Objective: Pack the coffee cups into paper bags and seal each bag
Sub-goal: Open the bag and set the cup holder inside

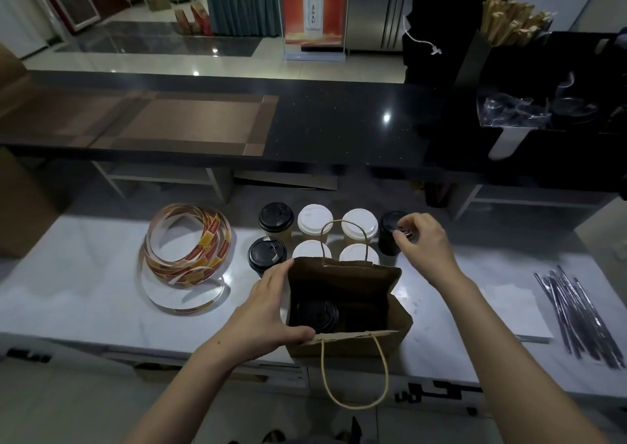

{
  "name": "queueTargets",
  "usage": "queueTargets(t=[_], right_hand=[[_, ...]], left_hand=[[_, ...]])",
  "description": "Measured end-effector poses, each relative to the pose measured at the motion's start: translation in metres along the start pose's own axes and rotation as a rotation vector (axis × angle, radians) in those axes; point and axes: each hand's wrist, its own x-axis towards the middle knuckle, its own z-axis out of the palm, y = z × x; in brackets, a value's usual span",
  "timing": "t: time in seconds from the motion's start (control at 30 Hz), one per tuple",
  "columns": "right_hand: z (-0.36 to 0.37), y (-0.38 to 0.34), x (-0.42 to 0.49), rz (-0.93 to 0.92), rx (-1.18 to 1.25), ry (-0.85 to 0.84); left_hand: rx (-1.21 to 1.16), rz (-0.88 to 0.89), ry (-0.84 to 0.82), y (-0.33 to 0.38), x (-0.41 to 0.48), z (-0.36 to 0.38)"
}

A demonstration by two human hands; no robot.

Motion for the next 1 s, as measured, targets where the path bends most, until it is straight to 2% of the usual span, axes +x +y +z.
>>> queueTargets(t=[0.17,0.43,1.0], right_hand=[[0.012,0.019,0.029,0.07,-0.166,-0.041],[0.03,0.033,0.053,0.214,-0.36,-0.218],[0.031,0.034,0.031,0.234,-0.161,-0.034]], left_hand=[[-0.023,0.004,0.017,0.001,0.0,0.0],[-0.021,-0.009,0.012,0.001,-0.001,0.0],[-0.034,-0.018,0.013,0.0,0.0,0.002]])
